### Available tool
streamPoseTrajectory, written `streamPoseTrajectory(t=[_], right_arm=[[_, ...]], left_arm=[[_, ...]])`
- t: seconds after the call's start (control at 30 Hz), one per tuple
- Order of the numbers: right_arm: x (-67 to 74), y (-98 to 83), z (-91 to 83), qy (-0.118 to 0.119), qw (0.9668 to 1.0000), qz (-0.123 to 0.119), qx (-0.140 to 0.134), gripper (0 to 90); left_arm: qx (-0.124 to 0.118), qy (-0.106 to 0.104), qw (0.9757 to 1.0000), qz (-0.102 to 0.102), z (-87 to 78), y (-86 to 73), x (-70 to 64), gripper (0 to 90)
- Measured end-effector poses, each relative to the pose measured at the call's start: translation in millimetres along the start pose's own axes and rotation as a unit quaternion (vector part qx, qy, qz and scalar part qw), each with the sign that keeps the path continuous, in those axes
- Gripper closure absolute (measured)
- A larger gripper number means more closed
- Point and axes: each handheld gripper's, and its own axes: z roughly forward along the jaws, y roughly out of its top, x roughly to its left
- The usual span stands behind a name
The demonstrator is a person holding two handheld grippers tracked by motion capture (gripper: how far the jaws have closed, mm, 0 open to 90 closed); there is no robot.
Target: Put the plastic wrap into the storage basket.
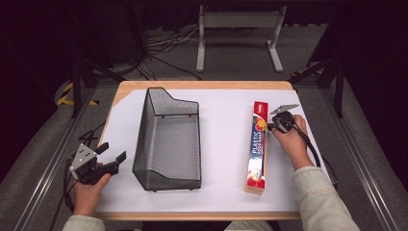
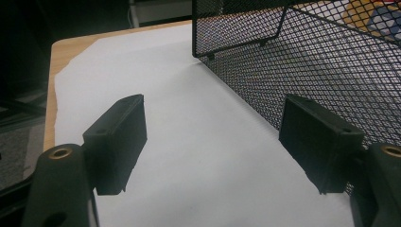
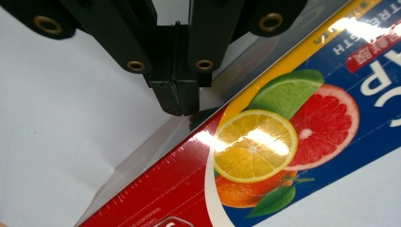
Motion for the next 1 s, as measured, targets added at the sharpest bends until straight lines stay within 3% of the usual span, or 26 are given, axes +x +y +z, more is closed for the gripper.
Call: streamPoseTrajectory(t=[0.13,0.2,0.3,0.43,0.57,0.67,0.83,1.0], right_arm=[[-1.3,-0.9,-6.8,-0.005,0.9999,0.012,0.002,90.0],[2.5,0.3,-22.9,-0.006,0.9997,0.019,-0.012,90.0],[10.4,2.2,-36.4,0.002,0.9995,0.008,-0.031,90.0],[33.3,6.9,-65.7,0.028,0.997,-0.025,-0.067,90.0],[54.6,9.4,-86.8,0.064,0.9927,-0.047,-0.091,90.0],[62.6,9.0,-94.3,0.078,0.9906,-0.052,-0.099,90.0],[82.5,3.9,-112.2,0.13,0.9823,-0.055,-0.123,90.0],[98.9,0.5,-121.2,0.155,0.9767,-0.069,-0.131,90.0]], left_arm=[[-0.002,0.0,1.0,-0.002,-0.4,-0.2,0.2,24.6],[-0.002,0.002,1.0,-0.002,-1.0,-0.2,0.6,24.6],[-0.002,0.003,1.0,-0.003,-1.4,-0.1,1.3,24.6],[-0.002,0.004,1.0,-0.002,-1.8,0.3,1.0,24.6],[-0.003,0.003,1.0,-0.001,-1.7,1.1,0.3,24.6],[-0.003,0.003,1.0,-0.001,-1.6,1.0,0.6,24.6],[-0.003,0.003,1.0,-0.001,-1.6,1.0,0.8,24.6],[-0.004,0.003,1.0,-0.001,-1.9,1.3,0.6,24.6]])
